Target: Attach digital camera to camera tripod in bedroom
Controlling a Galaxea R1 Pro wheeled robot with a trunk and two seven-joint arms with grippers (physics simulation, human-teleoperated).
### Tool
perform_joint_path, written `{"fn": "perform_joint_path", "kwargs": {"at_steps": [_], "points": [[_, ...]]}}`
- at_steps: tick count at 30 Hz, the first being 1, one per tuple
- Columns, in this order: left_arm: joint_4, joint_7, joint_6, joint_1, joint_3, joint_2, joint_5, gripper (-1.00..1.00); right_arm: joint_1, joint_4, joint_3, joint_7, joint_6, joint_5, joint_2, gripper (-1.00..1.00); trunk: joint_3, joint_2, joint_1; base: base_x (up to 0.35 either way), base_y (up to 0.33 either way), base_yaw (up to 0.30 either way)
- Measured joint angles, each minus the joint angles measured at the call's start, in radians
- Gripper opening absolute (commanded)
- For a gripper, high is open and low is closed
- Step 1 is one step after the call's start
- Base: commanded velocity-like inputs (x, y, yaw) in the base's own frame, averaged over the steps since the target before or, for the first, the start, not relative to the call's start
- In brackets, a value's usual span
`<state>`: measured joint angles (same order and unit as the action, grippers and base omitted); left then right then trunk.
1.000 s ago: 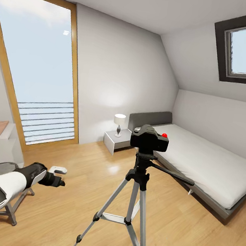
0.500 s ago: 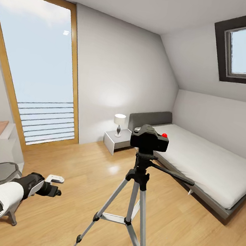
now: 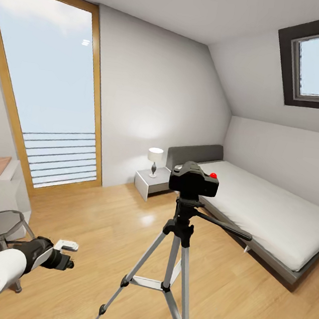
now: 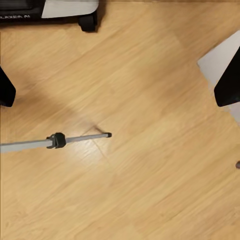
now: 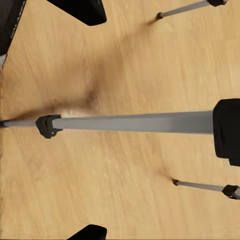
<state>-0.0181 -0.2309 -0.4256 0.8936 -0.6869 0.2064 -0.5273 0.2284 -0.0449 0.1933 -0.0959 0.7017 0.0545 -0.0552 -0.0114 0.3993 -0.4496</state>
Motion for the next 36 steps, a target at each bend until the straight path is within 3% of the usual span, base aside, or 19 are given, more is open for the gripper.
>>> {"fn": "perform_joint_path", "kwargs": {"at_steps": [14, 20, 26, 30, 36], "points": [[0.000, 0.053, -0.002, -0.102, 0.000, -0.020, -0.001, 1.00, -0.049, -0.027, 0.002, 0.000, -0.002, 0.000, -0.004, 1.00, 0.000, 0.000, 0.000, 0.000, 0.000, 0.000], [0.001, 0.073, -0.005, -0.168, 0.000, -0.028, -0.001, 1.00, -0.096, -0.028, 0.002, 0.006, -0.061, 0.000, -0.029, 1.00, 0.000, 0.000, 0.000, -0.016, 0.000, 0.000], [0.001, 0.080, -0.007, -0.251, 0.000, -0.029, -0.001, 1.00, -0.118, -0.029, 0.001, 0.008, -0.229, 0.000, -0.047, 1.00, 0.000, 0.000, 0.000, -0.006, 0.000, 0.000], [0.002, 0.081, -0.008, -0.337, -0.001, -0.035, -0.001, 1.00, -0.123, -0.029, -0.002, 0.012, -0.391, -0.001, -0.050, 1.00, 0.000, 0.000, 0.000, -0.001, 0.000, 0.000], [0.002, 0.082, -0.008, -0.417, 0.000, -0.051, -0.001, 1.00, -0.131, -0.029, -0.004, 0.015, -0.482, -0.003, -0.050, 1.00, 0.000, 0.000, 0.000, 0.000, 0.000, 0.000]]}}
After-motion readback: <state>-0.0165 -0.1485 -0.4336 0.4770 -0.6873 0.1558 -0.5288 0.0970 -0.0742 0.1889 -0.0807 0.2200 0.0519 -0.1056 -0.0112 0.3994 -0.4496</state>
